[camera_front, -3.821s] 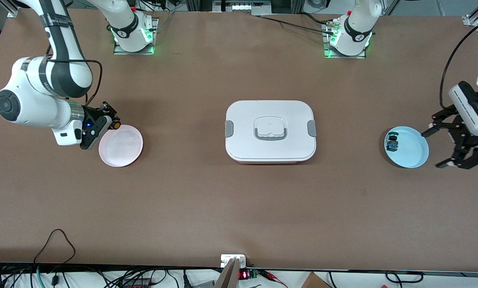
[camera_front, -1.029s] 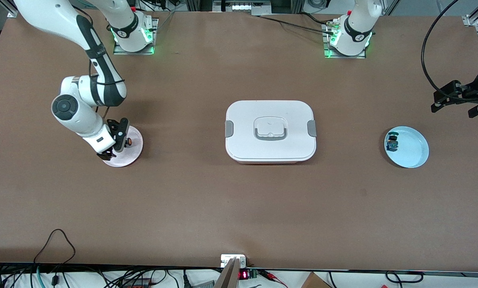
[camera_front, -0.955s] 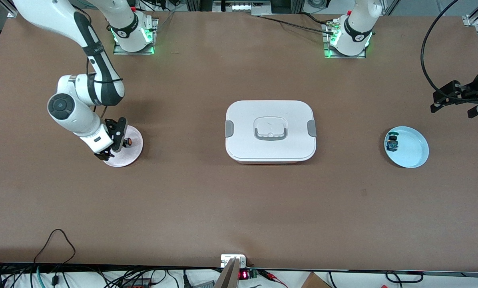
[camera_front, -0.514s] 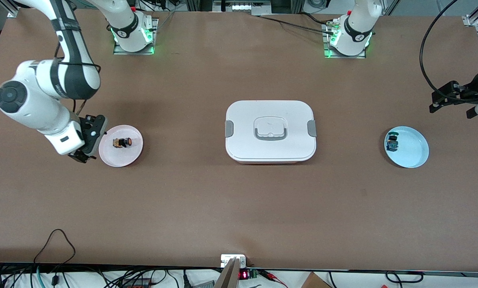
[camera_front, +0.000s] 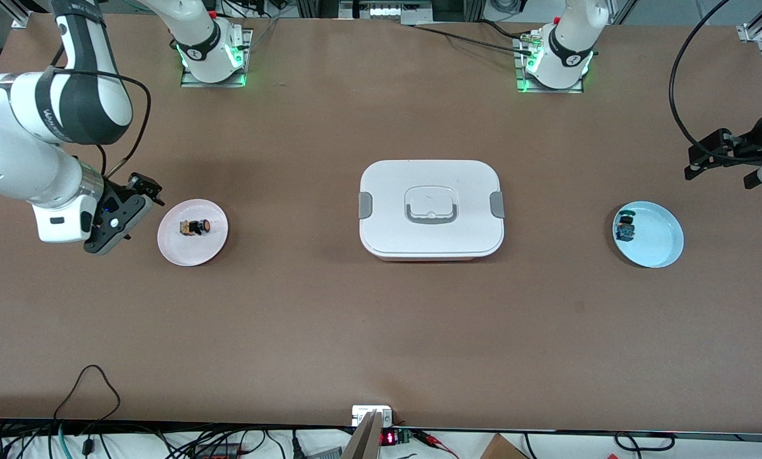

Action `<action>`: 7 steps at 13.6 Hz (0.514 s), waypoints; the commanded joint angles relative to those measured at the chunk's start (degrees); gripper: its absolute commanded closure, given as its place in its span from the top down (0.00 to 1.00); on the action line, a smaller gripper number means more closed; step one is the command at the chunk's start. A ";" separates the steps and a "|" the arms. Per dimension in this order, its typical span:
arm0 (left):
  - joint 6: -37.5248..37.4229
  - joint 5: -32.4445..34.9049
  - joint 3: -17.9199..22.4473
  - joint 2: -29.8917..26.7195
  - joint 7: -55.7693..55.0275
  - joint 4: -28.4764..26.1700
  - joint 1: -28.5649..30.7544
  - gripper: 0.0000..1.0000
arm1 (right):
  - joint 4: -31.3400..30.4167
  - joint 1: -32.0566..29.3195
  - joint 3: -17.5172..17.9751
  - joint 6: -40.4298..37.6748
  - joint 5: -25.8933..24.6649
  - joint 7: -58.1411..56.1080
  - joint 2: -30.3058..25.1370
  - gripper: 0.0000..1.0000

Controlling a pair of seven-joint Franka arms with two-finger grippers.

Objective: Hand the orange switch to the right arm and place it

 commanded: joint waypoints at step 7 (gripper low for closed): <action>-1.47 1.54 -0.28 0.91 -0.96 2.11 -0.24 1.00 | 3.32 0.09 0.16 -11.94 2.16 38.78 -3.06 1.00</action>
